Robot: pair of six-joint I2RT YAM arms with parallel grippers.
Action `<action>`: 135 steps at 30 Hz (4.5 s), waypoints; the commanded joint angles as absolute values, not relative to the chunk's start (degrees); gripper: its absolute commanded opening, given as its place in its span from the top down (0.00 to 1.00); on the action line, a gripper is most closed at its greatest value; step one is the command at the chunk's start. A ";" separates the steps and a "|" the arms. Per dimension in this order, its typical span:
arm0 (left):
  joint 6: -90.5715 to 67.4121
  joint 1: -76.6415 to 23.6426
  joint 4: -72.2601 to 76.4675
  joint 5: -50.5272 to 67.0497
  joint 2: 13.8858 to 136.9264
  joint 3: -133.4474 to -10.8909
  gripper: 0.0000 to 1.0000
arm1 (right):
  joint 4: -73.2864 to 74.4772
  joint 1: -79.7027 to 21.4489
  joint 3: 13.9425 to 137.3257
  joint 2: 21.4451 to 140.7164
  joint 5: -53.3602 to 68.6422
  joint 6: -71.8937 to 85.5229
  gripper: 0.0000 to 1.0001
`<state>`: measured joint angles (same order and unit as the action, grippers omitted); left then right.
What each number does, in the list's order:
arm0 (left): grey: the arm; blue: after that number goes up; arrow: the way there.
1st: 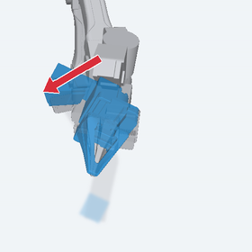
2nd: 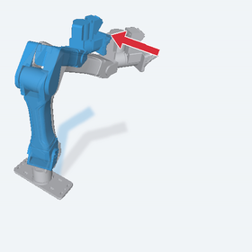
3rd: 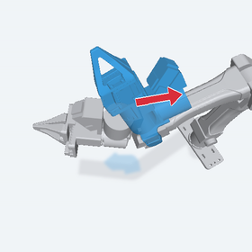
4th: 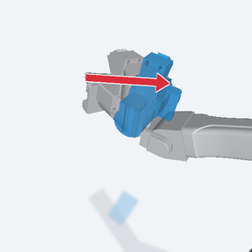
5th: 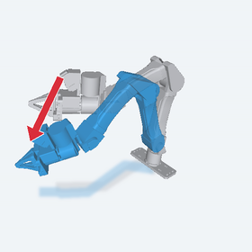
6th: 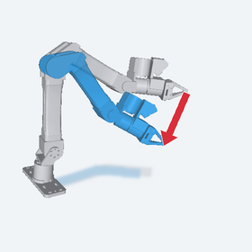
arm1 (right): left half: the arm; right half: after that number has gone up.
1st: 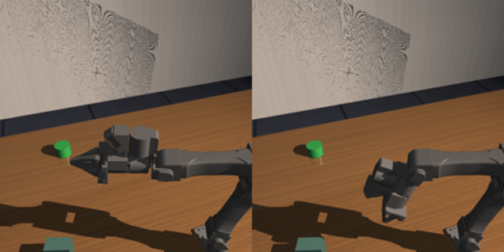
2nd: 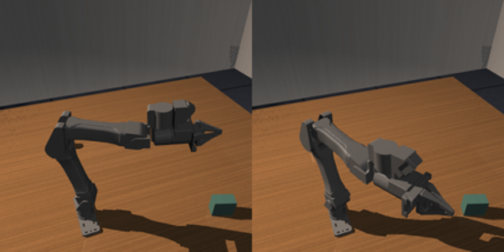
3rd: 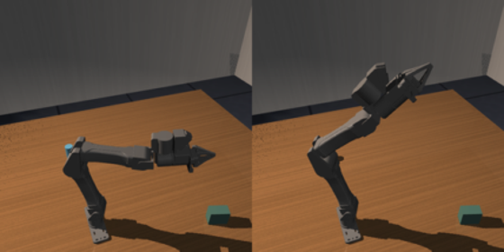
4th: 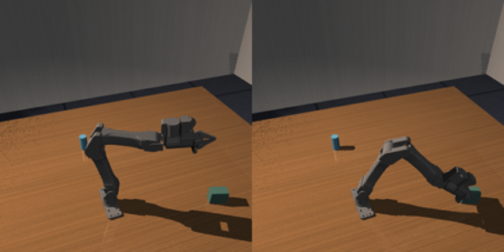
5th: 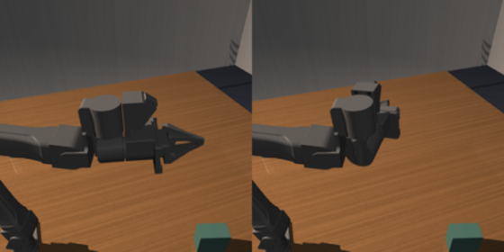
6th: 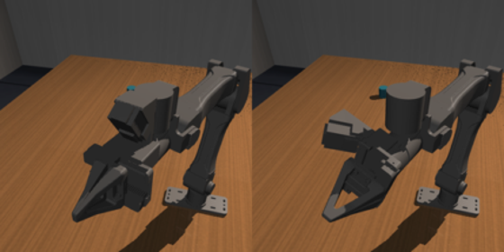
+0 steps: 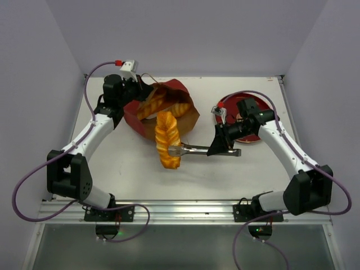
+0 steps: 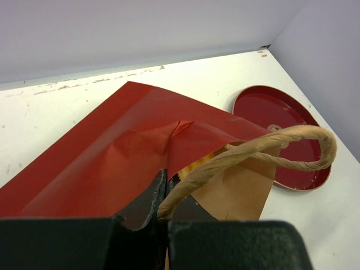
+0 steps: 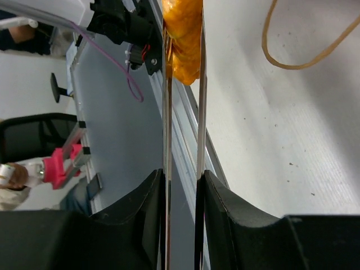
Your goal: Take the fake bread out of the paper bag
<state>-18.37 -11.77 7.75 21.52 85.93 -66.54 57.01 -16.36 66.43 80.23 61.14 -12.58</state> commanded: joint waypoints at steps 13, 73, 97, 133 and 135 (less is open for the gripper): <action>-15.38 -11.78 4.92 17.49 80.42 -64.34 1.00 | 54.97 8.68 75.24 62.49 69.78 -13.47 1.00; -13.01 -11.78 4.39 21.01 76.55 -60.73 1.00 | -5.45 26.37 53.09 96.77 62.58 44.39 0.47; -12.83 -11.78 4.13 21.18 75.85 -60.82 1.00 | 57.63 30.41 66.00 88.16 70.22 -12.50 0.51; -11.51 -11.87 4.57 21.89 76.46 -60.03 1.00 | 39.21 -53.07 79.45 82.96 -27.76 -42.88 0.55; -11.51 -11.95 4.57 21.89 76.55 -59.94 1.00 | 36.48 -54.31 79.02 84.81 -32.23 -46.03 0.55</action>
